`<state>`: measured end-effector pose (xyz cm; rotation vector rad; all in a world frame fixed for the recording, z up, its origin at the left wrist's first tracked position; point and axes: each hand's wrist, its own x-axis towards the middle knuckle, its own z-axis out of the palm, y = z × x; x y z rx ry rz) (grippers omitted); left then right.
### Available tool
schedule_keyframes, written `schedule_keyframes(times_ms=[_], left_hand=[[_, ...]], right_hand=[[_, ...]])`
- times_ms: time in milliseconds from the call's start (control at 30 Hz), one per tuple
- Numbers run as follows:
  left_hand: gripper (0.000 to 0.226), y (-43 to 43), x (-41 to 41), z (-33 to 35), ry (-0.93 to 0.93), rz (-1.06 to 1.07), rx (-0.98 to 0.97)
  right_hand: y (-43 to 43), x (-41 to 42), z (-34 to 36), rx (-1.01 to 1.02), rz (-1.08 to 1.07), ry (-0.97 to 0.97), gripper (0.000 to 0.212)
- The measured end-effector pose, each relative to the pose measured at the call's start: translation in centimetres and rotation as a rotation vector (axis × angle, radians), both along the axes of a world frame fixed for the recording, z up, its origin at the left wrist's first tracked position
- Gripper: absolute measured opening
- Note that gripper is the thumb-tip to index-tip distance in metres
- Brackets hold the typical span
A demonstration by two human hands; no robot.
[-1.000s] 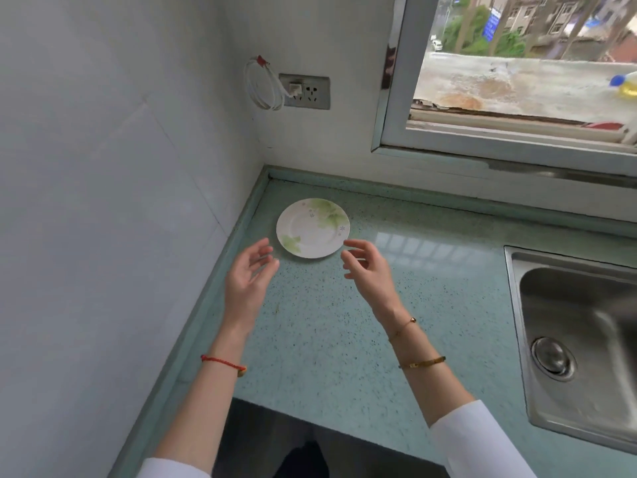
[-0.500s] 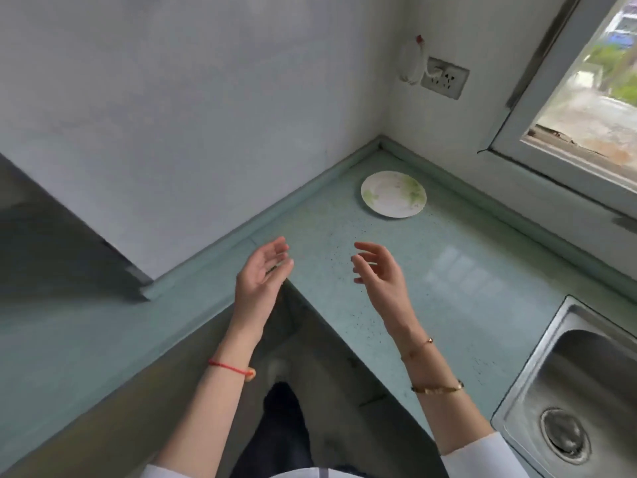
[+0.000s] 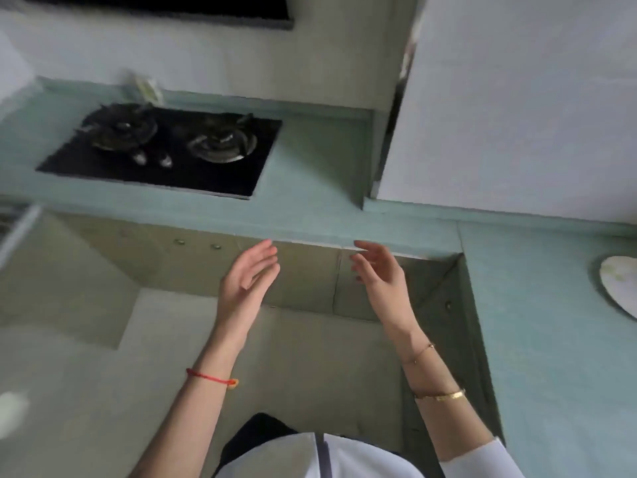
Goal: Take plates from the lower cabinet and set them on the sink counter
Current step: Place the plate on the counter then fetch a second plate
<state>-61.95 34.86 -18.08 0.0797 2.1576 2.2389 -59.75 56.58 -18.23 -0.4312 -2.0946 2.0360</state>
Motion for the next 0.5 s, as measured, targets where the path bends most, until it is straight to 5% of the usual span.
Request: schedule_keyframes(times_ms=[500], left_hand=[[0.038,-32.7,15.6,1.1,-0.036,0.662,0.014]], right_hand=[[-36.0,2.5,0.3,-0.042,0.585,-0.024,0.021]])
